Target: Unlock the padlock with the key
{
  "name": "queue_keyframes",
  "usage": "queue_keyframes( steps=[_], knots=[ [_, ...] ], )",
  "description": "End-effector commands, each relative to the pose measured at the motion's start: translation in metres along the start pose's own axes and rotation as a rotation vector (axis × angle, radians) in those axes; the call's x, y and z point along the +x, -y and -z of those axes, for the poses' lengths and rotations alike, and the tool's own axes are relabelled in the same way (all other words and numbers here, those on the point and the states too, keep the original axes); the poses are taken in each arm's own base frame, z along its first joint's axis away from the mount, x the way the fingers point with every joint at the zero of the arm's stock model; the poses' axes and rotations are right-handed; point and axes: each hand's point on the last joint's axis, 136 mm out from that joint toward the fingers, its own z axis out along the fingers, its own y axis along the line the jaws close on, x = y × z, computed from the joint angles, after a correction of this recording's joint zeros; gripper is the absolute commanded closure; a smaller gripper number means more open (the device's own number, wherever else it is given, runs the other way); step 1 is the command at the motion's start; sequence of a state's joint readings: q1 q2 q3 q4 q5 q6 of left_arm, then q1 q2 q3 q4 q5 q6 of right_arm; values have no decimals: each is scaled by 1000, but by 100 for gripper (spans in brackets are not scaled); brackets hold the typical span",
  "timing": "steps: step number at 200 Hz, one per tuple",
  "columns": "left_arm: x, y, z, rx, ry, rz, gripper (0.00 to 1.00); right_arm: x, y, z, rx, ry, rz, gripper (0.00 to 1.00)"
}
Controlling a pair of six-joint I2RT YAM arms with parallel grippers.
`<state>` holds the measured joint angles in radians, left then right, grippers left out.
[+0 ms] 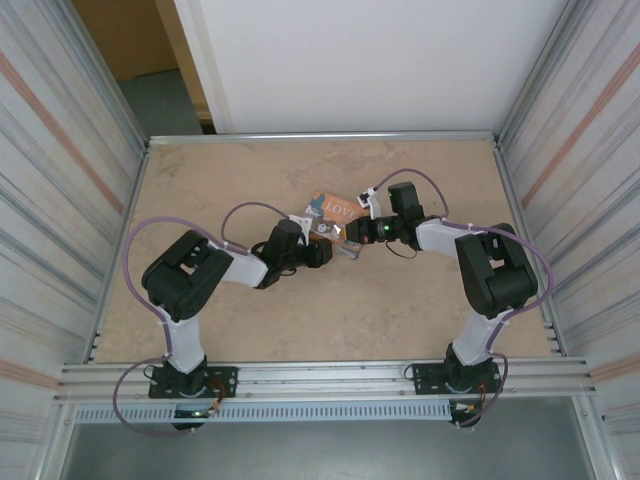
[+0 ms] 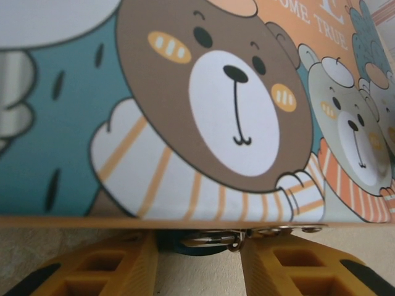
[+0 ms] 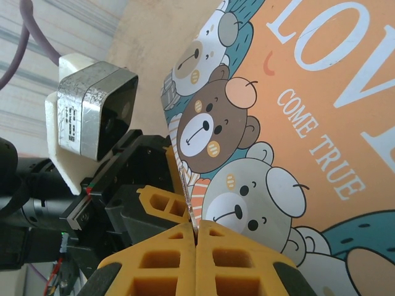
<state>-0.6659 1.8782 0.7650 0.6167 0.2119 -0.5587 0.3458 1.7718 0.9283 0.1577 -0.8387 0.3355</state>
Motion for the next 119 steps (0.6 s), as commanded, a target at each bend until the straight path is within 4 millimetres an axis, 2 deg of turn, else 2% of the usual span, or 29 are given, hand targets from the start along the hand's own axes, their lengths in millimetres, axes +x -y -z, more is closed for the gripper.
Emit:
queue_keyframes(
  steps=[1, 81, 119],
  knots=[
    [-9, 13, -6, 28, 36, -1, 61, 36, 19, -4, 47, -93, -98, 100],
    [-8, 18, -10, 20, 45, 13, 61, 35, 17, -3, 46, -88, -95, 100],
    [-1, 19, -13, -17, 31, -11, 61, 34, 16, -2, 47, -84, -95, 100]
  ],
)
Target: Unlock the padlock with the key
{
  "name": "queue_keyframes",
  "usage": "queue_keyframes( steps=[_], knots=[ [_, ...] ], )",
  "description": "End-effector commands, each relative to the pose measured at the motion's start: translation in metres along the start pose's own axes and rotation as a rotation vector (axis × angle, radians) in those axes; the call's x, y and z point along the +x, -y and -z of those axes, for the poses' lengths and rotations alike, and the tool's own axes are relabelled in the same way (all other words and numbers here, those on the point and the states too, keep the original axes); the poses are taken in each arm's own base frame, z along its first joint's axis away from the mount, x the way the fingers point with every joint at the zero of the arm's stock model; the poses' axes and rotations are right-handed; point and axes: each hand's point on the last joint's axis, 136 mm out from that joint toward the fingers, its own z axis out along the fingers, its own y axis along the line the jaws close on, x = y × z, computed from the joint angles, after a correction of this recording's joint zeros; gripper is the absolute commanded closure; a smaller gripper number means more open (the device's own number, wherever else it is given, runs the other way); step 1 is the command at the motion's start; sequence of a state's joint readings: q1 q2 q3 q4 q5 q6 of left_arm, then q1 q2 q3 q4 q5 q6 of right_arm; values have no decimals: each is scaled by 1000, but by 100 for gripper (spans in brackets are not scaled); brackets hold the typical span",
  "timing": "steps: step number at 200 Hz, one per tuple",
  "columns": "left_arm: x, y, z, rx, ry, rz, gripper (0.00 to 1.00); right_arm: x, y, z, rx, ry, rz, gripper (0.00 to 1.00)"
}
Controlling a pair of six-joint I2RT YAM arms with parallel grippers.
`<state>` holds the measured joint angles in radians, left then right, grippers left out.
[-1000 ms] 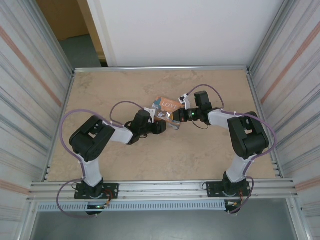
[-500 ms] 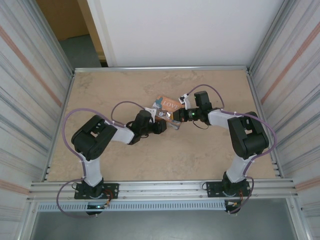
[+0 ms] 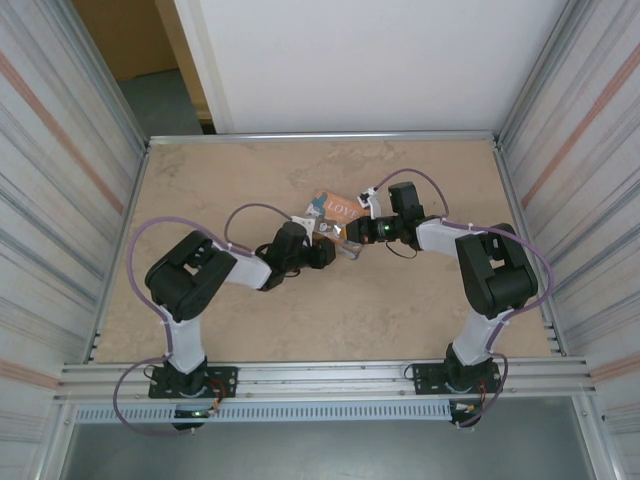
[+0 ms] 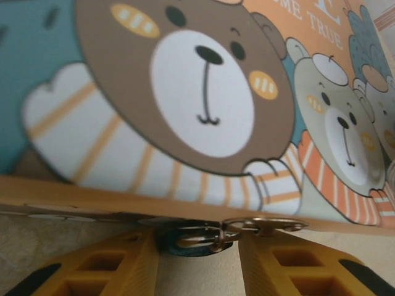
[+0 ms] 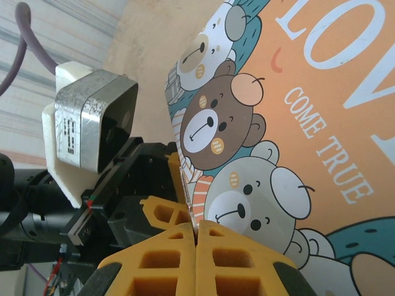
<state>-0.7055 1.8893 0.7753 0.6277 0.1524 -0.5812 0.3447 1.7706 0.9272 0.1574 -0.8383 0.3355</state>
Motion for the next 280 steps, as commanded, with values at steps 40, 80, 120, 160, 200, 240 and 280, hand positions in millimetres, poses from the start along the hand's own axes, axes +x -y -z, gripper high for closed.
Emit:
queue_keyframes(
  steps=[40, 80, 120, 160, 200, 240, 280],
  knots=[
    [-4, 10, -9, -19, 21, -3, 64, 34, 15, -3, 44, -85, -92, 100],
    [-7, 9, -10, -25, 34, 14, 70, 33, 12, -2, 41, -82, -89, 100],
    [-12, 12, -4, -17, 50, 24, 77, 23, 0, 5, 27, -53, -63, 100],
    [-18, 24, 6, 7, 35, 44, 80, 1, -28, 25, 17, 18, 23, 100],
    [-18, 39, 17, 58, 0, 107, 82, 7, -44, 51, 70, 52, 111, 100],
    [-22, 59, 28, 123, -40, 156, 85, 46, -46, 70, 164, 64, 173, 100],
    [-21, 69, 39, 120, -102, 230, 91, 91, -45, 73, 273, 61, 249, 100]
  ],
)
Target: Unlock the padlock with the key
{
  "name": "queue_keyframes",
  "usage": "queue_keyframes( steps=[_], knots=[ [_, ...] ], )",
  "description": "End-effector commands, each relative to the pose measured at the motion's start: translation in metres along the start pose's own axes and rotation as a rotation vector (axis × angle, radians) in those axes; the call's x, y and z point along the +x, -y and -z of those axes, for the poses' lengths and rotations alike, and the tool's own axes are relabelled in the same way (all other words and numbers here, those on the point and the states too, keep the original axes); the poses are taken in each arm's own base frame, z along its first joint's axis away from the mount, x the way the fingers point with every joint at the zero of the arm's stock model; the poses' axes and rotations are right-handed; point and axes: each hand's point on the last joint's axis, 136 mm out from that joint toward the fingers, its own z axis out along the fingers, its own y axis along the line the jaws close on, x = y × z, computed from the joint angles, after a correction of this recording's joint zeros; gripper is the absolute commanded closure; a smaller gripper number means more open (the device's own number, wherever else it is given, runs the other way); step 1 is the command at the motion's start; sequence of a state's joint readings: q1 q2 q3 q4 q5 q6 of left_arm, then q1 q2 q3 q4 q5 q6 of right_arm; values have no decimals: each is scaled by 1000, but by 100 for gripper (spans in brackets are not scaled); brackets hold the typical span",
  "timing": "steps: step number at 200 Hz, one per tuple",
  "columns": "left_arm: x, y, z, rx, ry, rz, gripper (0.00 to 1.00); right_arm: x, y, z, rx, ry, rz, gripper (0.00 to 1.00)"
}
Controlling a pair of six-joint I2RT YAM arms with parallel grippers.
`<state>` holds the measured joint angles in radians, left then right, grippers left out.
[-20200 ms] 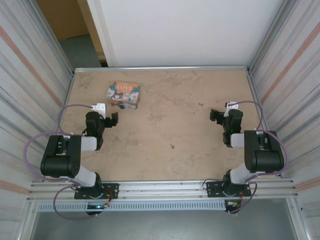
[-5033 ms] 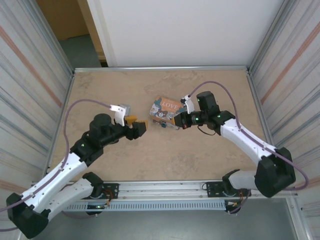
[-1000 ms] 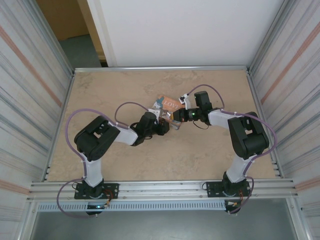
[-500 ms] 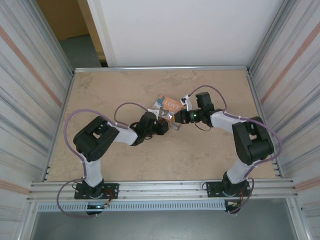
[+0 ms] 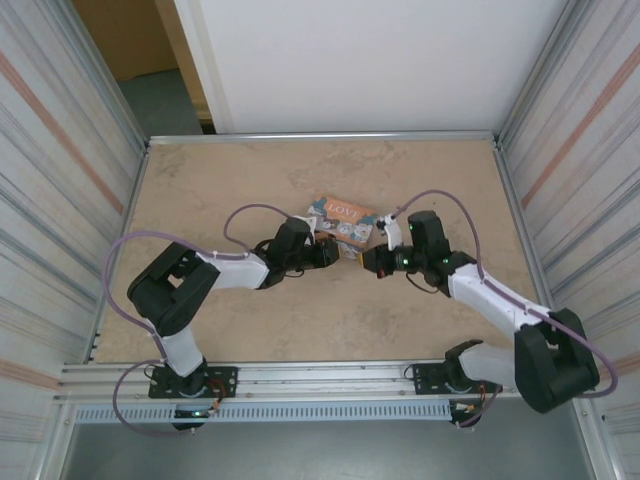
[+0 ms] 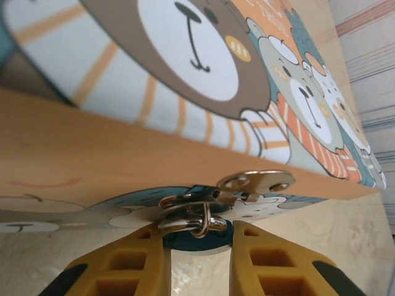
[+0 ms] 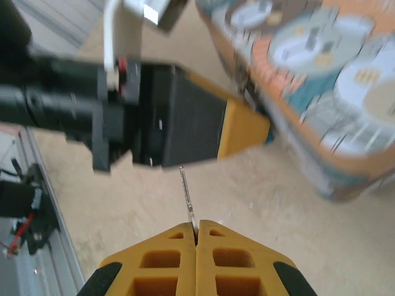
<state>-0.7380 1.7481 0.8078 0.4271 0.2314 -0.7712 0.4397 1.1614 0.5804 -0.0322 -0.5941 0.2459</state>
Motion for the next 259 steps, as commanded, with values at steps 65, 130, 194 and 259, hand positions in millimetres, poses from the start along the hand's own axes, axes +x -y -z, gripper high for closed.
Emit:
queue_keyframes(
  steps=[65, 130, 194, 259],
  knots=[
    [-5, 44, 21, 66, -97, 163, 95, 59, 16, -3, 254, 5, 162, 100],
    [0, 51, 27, 78, -118, 183, 99, 51, 13, -13, 281, 60, 258, 100],
    [-1, 58, 29, 91, -130, 194, 100, 45, 13, -25, 278, 76, 292, 100],
    [0, 57, 30, 92, -125, 199, 100, 34, 13, -35, 283, 92, 319, 100]
  ],
)
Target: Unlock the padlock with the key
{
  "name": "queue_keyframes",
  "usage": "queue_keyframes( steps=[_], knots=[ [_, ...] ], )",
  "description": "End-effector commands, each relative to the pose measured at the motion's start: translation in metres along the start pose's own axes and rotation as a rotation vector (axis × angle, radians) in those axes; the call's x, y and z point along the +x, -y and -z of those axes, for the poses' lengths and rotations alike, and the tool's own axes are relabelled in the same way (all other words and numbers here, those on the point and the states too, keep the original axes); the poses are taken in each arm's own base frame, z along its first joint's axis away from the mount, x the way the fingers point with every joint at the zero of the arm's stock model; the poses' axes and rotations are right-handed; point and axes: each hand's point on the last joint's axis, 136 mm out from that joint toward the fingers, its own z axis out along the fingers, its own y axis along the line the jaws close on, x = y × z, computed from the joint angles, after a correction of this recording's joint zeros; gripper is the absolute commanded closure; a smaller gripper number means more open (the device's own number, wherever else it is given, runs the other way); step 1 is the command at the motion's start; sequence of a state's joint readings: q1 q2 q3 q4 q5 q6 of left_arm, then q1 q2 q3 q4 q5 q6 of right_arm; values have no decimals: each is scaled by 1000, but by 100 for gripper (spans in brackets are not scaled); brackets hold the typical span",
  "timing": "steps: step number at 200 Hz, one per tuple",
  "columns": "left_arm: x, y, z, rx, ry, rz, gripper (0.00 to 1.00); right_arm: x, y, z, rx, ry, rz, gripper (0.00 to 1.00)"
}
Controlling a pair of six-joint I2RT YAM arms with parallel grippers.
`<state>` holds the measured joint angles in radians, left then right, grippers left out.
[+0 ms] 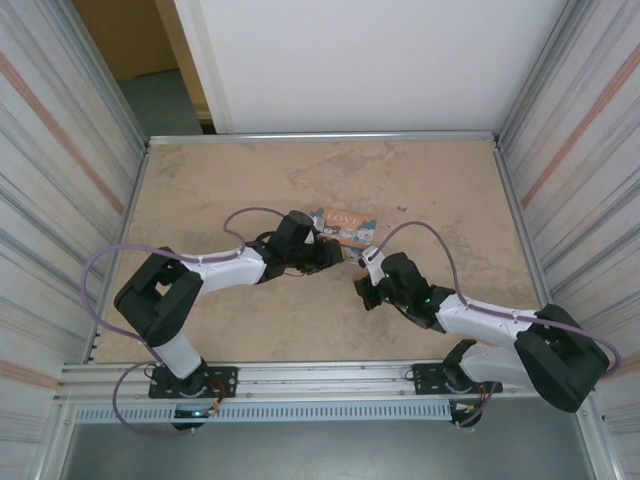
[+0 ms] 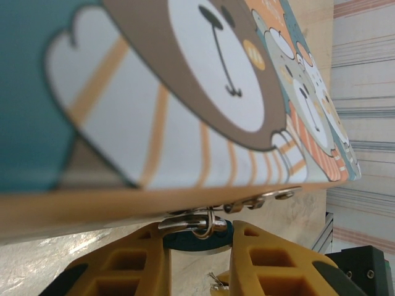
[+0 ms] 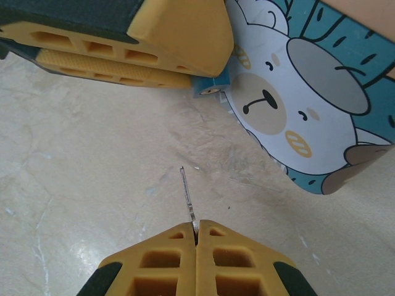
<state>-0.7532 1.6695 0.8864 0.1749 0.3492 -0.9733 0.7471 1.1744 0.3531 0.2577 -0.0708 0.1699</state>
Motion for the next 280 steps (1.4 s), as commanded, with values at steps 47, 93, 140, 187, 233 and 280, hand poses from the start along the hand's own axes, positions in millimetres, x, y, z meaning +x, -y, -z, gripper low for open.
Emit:
queue_keyframes(
  steps=[47, 93, 140, 187, 233, 280],
  knots=[
    [-7, 32, 13, 80, 24, -31, 100, -23, 2, -7, 31, 59, 51, 100],
    [-6, 30, 14, 78, 27, -29, 100, -29, 7, -6, 46, 78, 51, 100],
    [-5, 31, 14, 77, 24, -32, 100, -37, 11, -5, 43, 99, 46, 100],
    [-3, 32, 13, 77, 19, -34, 100, -45, 11, -7, 30, 109, 49, 100],
    [-3, 31, 12, 76, 17, -34, 100, -46, 8, -10, 15, 105, 50, 100],
    [-2, 30, 11, 73, 17, -32, 100, -49, 6, -9, 4, 118, 50, 100]
  ],
)
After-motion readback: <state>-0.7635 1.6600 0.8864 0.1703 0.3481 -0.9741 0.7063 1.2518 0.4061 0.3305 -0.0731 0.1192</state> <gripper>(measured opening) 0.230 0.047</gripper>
